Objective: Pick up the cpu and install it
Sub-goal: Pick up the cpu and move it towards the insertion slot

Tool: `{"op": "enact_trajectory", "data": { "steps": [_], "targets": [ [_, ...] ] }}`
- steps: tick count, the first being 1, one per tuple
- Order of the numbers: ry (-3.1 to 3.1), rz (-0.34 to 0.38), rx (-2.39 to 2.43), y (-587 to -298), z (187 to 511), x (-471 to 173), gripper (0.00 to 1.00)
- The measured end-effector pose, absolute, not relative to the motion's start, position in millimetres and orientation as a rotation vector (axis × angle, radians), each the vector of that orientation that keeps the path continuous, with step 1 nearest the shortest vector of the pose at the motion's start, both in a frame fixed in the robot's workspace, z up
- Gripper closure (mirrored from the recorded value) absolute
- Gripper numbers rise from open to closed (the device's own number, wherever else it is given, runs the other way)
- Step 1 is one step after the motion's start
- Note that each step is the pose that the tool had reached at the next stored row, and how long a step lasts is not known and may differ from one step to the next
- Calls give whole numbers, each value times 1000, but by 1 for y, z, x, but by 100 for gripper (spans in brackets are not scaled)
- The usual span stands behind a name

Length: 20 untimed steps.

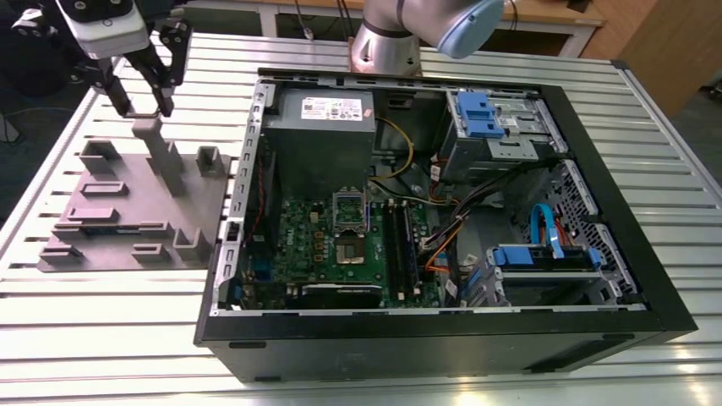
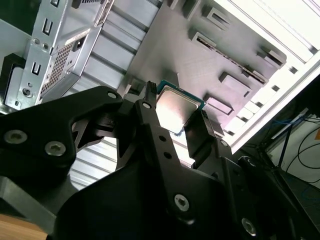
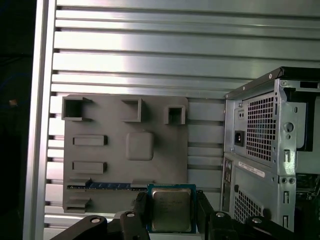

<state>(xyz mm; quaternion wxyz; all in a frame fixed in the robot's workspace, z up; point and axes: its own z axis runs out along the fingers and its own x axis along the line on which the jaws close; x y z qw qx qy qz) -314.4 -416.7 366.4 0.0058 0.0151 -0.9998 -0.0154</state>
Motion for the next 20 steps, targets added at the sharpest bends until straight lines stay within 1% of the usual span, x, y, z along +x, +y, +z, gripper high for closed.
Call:
{"op": "enact_trajectory", "data": {
  "steps": [20],
  "targets": [
    [-3129,-48,47,-417,366,-296,53]
  ]
}}
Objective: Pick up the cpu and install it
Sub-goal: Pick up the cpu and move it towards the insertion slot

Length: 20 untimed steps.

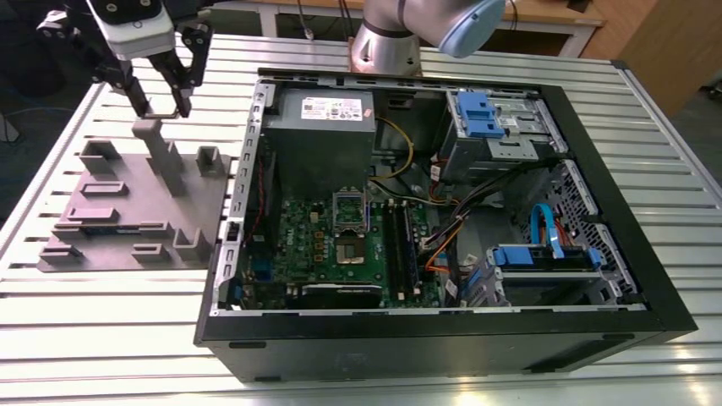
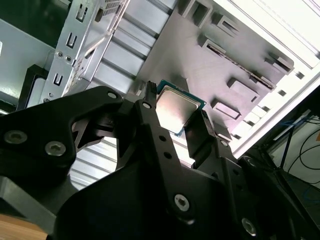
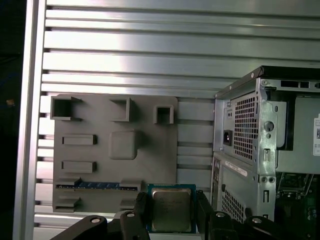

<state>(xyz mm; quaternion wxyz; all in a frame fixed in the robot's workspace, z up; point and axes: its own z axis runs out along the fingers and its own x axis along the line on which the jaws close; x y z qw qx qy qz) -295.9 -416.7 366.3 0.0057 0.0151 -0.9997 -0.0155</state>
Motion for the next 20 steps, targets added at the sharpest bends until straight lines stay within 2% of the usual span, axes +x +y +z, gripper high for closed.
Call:
{"op": "enact_trajectory", "data": {
  "steps": [20],
  "targets": [
    [-3129,-48,47,-417,366,-279,53]
  ]
}}
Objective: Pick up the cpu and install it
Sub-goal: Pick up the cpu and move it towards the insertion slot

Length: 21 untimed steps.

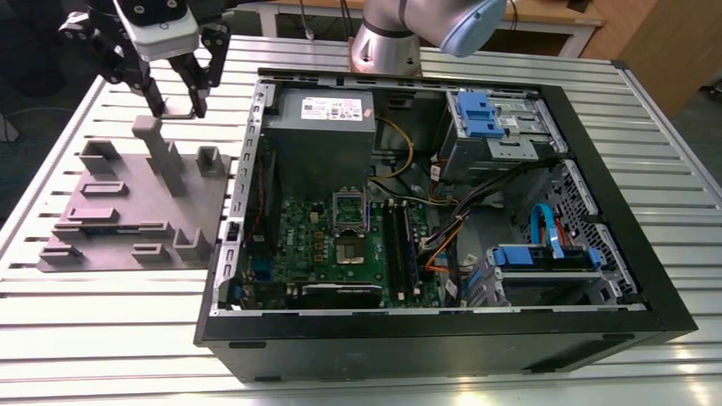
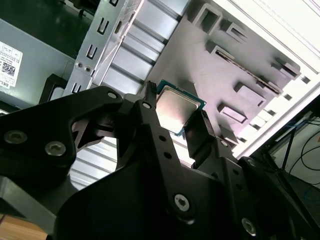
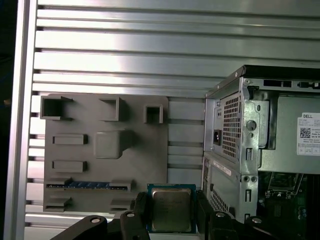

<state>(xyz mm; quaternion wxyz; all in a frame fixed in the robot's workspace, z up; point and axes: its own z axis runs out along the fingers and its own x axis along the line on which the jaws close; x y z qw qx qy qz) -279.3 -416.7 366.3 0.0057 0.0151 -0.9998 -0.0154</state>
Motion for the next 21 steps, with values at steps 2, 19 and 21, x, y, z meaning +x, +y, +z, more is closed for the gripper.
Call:
{"op": "enact_trajectory", "data": {
  "steps": [2,19,21],
  "targets": [
    [-3129,-48,47,-417,366,-278,53],
    [-3129,-48,47,-417,366,-263,53],
    [-3129,-48,47,-417,366,-262,53]
  ]
}}
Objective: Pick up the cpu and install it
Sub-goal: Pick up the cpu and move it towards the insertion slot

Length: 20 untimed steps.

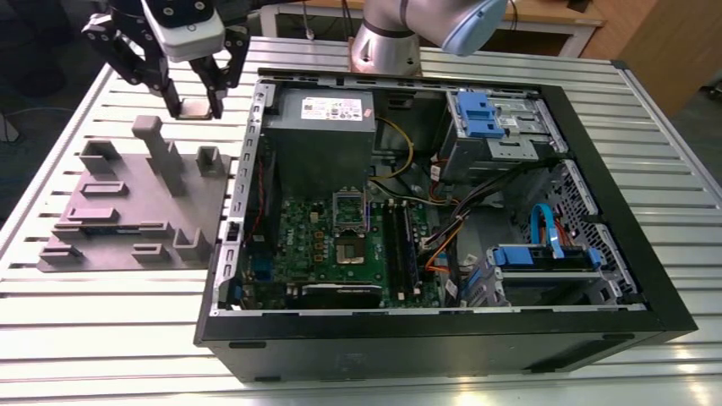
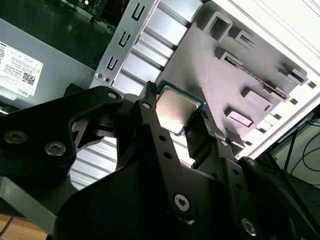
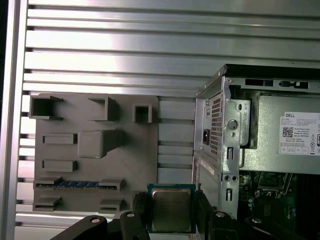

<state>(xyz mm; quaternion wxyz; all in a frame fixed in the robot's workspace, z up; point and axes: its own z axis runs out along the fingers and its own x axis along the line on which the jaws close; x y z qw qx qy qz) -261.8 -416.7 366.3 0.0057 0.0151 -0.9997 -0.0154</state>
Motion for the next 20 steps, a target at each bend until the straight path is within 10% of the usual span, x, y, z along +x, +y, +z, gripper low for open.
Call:
{"op": "enact_trajectory", "data": {
  "steps": [20],
  "targets": [
    [-3129,-48,47,-417,366,-255,53]
  ]
}}
